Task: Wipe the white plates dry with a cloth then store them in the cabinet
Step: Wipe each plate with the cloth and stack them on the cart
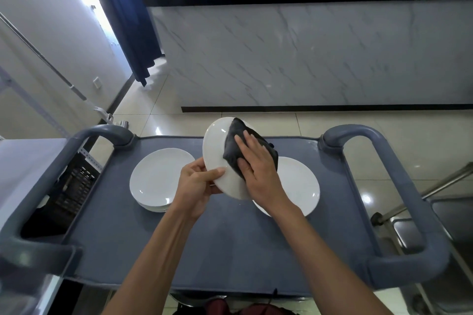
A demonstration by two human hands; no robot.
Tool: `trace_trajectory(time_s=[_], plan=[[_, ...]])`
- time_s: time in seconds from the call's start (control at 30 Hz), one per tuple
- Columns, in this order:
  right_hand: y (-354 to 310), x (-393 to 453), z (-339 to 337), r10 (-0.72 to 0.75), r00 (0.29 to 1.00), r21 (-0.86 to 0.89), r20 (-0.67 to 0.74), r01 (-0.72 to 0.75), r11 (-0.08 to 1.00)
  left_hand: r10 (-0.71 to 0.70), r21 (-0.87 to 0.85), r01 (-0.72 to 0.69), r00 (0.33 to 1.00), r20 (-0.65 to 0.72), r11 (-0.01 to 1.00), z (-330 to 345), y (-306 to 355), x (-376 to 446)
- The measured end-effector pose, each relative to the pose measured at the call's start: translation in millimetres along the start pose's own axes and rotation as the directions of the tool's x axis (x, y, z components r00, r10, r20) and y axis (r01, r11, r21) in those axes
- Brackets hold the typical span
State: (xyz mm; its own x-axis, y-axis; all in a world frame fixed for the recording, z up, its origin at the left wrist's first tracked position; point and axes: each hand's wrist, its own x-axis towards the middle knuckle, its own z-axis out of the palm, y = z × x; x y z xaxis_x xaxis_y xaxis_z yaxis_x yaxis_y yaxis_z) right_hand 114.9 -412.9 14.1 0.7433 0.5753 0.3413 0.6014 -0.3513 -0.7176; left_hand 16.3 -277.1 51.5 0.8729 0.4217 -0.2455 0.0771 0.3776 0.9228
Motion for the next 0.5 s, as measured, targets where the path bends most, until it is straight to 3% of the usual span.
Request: trace_trajectory(time_s=[0.27,0.5], plan=[[-0.6,-13.5,7.5,-0.039,0.999,-0.034,-0.025,0.038,0.999,-0.037,-0.137,0.029,0.998,-0.053,0.99,-1.6,3.0,6.2],[-15.0,-26.4,24.2,-0.11,0.985,-0.137,-0.13,0.092,0.986,-0.077,-0.255,0.049,0.992,-0.1,0.966,-5.3,1.5,14.1]])
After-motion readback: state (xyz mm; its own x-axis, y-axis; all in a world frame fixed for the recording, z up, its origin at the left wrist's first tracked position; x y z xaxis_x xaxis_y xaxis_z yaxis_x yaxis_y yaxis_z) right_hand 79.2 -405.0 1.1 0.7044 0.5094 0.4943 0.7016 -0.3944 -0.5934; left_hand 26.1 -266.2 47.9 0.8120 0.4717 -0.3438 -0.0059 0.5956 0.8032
